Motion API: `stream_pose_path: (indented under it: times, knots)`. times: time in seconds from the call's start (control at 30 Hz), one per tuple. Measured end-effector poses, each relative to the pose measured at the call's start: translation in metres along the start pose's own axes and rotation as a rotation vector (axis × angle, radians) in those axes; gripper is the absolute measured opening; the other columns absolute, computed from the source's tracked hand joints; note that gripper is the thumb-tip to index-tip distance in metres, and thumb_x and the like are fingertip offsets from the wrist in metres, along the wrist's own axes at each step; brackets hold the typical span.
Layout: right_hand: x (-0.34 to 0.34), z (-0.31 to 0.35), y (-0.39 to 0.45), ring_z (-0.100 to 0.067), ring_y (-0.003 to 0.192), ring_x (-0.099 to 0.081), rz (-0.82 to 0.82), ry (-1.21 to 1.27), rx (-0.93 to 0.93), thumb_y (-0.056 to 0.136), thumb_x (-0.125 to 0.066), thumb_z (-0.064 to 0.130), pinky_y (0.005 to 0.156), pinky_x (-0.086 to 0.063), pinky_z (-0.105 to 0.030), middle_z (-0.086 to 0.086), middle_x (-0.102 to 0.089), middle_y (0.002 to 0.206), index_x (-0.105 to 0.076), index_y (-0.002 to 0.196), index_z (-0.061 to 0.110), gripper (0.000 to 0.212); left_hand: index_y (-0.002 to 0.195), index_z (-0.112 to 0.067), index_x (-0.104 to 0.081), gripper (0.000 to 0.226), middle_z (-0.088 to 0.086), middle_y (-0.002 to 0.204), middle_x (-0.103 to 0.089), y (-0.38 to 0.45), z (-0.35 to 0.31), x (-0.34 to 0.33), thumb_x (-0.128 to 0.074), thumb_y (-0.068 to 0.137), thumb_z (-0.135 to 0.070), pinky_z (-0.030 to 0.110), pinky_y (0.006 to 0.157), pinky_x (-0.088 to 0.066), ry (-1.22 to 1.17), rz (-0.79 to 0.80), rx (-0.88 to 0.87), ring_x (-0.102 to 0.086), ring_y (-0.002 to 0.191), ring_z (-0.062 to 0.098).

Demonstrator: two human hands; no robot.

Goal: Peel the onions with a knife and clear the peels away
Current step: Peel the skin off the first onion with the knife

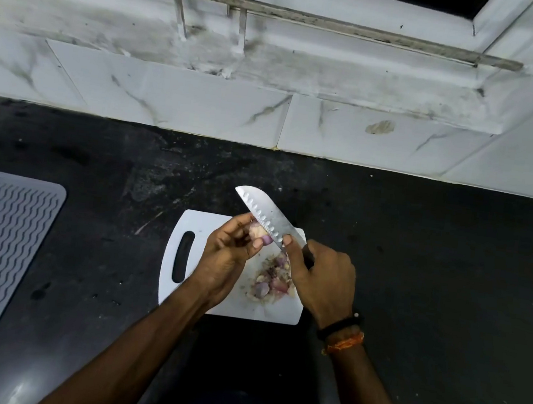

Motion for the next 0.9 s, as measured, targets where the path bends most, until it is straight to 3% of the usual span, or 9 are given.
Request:
stream_pose_path:
  times: [0.2, 0.43, 0.63, 0.77, 0.9]
  knots:
    - [0.004, -0.005, 0.004, -0.008, 0.042, -0.041, -0.001, 0.057, -0.071, 0.094, -0.054, 0.057, 0.048, -0.024, -0.021, 0.005, -0.045, 0.046, -0.039, 0.053, 0.022, 0.056, 0.131, -0.006, -0.061, 0.051, 0.012, 0.131, -0.067, 0.001, 0.0, 0.0, -0.067, 0.082, 0.008, 0.027, 0.097, -0.052, 0.075, 0.05, -0.038, -0.061, 0.126, 0.026]
    - [-0.008, 0.0, -0.007, -0.01, 0.04, -0.037, 0.009, 0.023, -0.002, 0.093, -0.053, 0.06, 0.047, -0.024, -0.024, 0.004, -0.039, 0.043, -0.034, 0.051, 0.023, 0.059, 0.128, -0.003, -0.063, 0.039, 0.011, 0.118, -0.071, -0.001, 0.009, 0.01, -0.063, 0.09, 0.007, 0.033, 0.096, -0.053, 0.095, 0.008, -0.007, -0.065, 0.116, 0.03]
    - [-0.006, -0.009, -0.004, -0.015, 0.045, -0.052, -0.06, 0.145, -0.13, 0.09, -0.048, 0.067, 0.049, -0.047, -0.035, 0.001, -0.053, 0.048, -0.05, 0.054, 0.014, 0.064, 0.135, -0.006, -0.059, 0.054, 0.013, 0.135, -0.064, -0.003, 0.007, 0.001, -0.068, 0.082, -0.002, 0.036, 0.102, -0.051, 0.089, 0.056, -0.007, -0.059, 0.128, 0.029]
    - [-0.007, -0.006, -0.002, -0.017, 0.044, -0.049, -0.039, 0.102, -0.1, 0.091, -0.051, 0.063, 0.049, -0.043, -0.033, -0.001, -0.049, 0.046, -0.046, 0.052, 0.014, 0.063, 0.13, -0.011, -0.063, 0.05, 0.012, 0.132, -0.066, -0.005, 0.008, 0.0, -0.069, 0.081, -0.004, 0.035, 0.1, -0.052, 0.069, 0.055, 0.002, -0.062, 0.124, 0.029]
    - [-0.012, 0.002, -0.008, -0.013, 0.044, -0.045, -0.004, 0.058, -0.069, 0.092, -0.052, 0.062, 0.049, -0.028, -0.025, 0.004, -0.043, 0.045, -0.041, 0.05, 0.019, 0.061, 0.124, -0.01, -0.066, 0.043, 0.007, 0.117, -0.073, -0.006, 0.009, 0.005, -0.066, 0.082, -0.002, 0.03, 0.094, -0.053, 0.059, 0.035, 0.012, -0.069, 0.108, 0.02]
Point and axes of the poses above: each hand's wrist, its own y-axis towards the middle knuckle, its own x-axis out of the back of the hand, z = x × y, the point moved 6 cm from there along y, towards the middle knuckle
